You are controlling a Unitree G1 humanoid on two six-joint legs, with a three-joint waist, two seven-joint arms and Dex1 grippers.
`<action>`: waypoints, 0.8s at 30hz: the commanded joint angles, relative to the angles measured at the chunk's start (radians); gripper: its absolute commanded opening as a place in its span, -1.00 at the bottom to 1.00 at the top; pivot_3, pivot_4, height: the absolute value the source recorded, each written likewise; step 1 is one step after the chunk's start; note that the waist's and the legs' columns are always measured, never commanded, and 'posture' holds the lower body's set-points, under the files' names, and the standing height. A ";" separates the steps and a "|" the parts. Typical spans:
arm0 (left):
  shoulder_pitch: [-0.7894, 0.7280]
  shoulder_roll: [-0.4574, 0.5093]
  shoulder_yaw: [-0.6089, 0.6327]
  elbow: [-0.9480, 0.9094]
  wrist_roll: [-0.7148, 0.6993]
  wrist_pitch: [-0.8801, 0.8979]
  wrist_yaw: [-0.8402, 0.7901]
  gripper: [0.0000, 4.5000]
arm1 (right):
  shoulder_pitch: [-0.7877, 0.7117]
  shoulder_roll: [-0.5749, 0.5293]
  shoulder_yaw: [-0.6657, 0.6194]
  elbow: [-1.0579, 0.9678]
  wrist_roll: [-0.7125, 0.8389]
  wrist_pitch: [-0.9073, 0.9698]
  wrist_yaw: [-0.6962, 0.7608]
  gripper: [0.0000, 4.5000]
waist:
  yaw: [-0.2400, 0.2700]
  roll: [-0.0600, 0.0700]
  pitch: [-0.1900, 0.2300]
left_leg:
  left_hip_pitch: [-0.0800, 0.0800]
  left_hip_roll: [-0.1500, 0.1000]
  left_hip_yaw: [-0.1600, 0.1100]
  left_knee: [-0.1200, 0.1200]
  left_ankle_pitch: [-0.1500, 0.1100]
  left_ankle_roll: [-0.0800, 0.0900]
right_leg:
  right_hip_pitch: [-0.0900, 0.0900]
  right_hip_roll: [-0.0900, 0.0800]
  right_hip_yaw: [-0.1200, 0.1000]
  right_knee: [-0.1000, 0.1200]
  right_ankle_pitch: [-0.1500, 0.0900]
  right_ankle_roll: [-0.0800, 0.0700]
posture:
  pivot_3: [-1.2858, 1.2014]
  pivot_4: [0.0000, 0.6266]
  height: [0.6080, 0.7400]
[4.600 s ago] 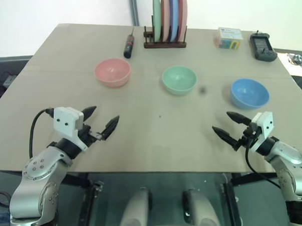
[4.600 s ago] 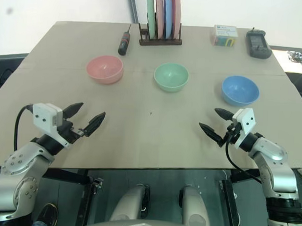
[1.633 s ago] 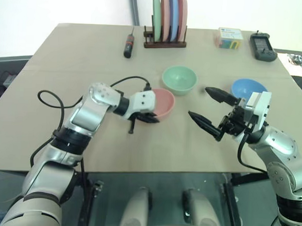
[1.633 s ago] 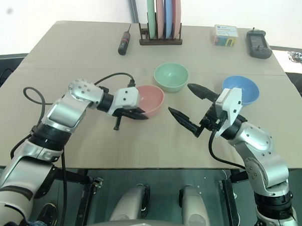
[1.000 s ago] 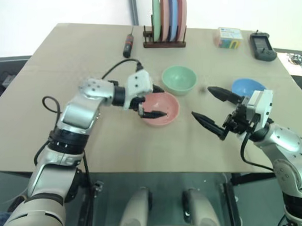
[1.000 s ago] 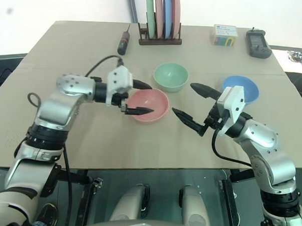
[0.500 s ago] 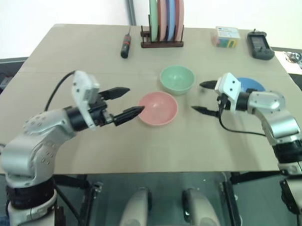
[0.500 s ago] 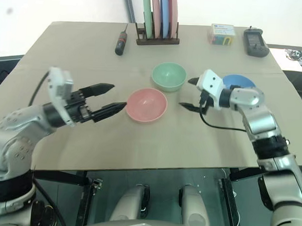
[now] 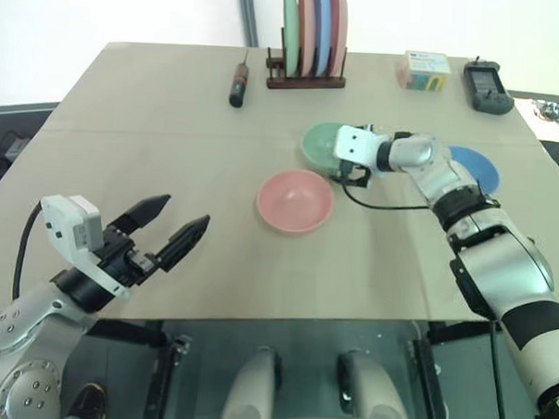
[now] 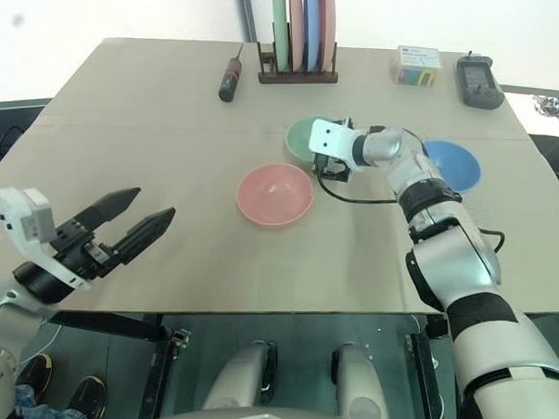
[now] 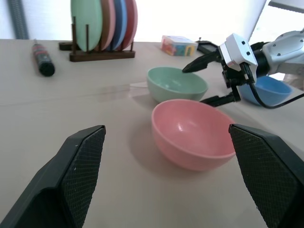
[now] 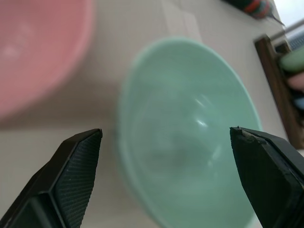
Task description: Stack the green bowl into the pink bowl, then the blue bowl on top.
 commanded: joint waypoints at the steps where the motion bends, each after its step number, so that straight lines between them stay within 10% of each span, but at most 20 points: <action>1: 0.019 0.006 0.008 -0.055 -0.032 -0.051 0.024 0.98 | -0.042 0.026 0.001 0.049 -0.039 -0.011 -0.029 0.89 | -0.002 0.000 0.000 | 0.000 0.000 0.000 0.000 0.000 0.000 | 0.000 0.000 0.000 0.000 0.000 0.000 | 0.03 -0.52 1.00; 12: 0.078 0.037 -0.017 -0.046 -0.049 -0.104 0.060 1.00 | -0.046 0.052 -0.018 0.082 -0.078 -0.022 0.015 -0.98 | -0.005 0.001 0.000 | 0.000 0.000 0.000 -0.001 0.000 0.000 | -0.001 0.000 0.000 0.000 0.000 0.000 | 0.03 -0.52 1.00; 24: 0.063 0.091 -0.047 0.013 -0.047 -0.131 0.029 1.00 | -0.067 0.029 -0.167 -0.196 0.127 0.048 0.372 -0.98 | -0.011 0.002 0.001 | 0.000 0.000 0.000 -0.002 0.000 0.000 | -0.001 0.001 0.000 0.000 0.000 0.000 | 0.03 -0.52 1.00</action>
